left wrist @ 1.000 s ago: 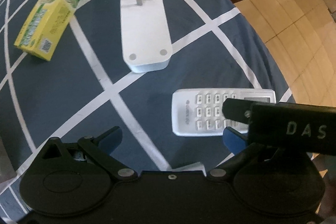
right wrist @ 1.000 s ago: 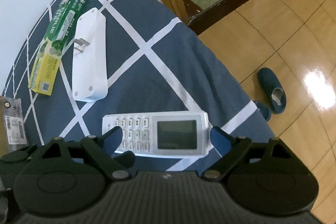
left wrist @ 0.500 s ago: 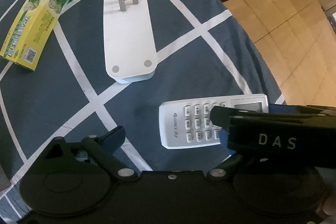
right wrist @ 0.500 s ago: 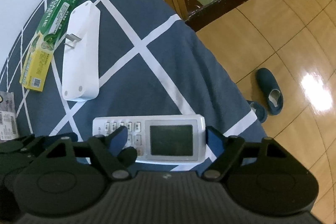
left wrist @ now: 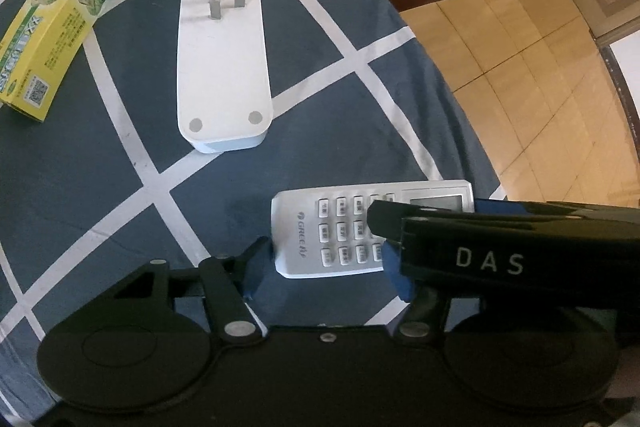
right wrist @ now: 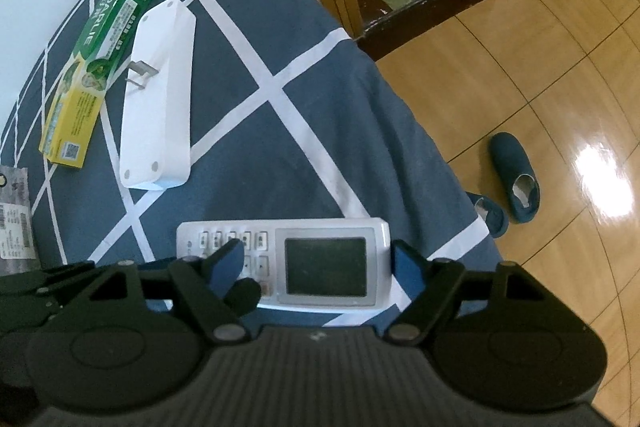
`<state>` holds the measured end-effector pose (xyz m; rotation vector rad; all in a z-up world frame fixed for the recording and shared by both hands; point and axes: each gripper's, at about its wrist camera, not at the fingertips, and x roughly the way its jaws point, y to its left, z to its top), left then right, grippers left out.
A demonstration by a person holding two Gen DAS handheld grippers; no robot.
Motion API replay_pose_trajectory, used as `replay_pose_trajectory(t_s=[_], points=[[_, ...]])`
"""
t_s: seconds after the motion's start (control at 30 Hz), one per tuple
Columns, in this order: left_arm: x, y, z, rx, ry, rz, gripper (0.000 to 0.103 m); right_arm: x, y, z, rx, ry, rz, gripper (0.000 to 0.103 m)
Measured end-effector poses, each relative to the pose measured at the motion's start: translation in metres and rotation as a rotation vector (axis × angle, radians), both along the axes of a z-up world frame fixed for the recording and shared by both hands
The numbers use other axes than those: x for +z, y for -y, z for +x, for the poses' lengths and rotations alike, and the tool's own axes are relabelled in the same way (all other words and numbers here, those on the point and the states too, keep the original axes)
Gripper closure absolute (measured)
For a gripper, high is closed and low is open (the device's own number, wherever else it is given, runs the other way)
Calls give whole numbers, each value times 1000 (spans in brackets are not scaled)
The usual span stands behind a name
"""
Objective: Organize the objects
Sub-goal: 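Lift the phone handset with both grippers and carry it over the box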
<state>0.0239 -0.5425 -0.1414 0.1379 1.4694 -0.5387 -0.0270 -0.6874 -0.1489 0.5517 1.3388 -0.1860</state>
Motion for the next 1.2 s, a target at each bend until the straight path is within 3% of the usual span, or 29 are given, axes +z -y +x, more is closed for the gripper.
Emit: replay_pose_trajectory(t_s=[0.2,0.5,1.2], points=[[0,9,3,5,14,13,44,4,-6,-3,7,9,6,26],[24,-20,2,44,56,25,44,24,-28,3,56,49,14,26],[112,-168,4,231,182,43,44,103,-166,37,255,176,20,26]])
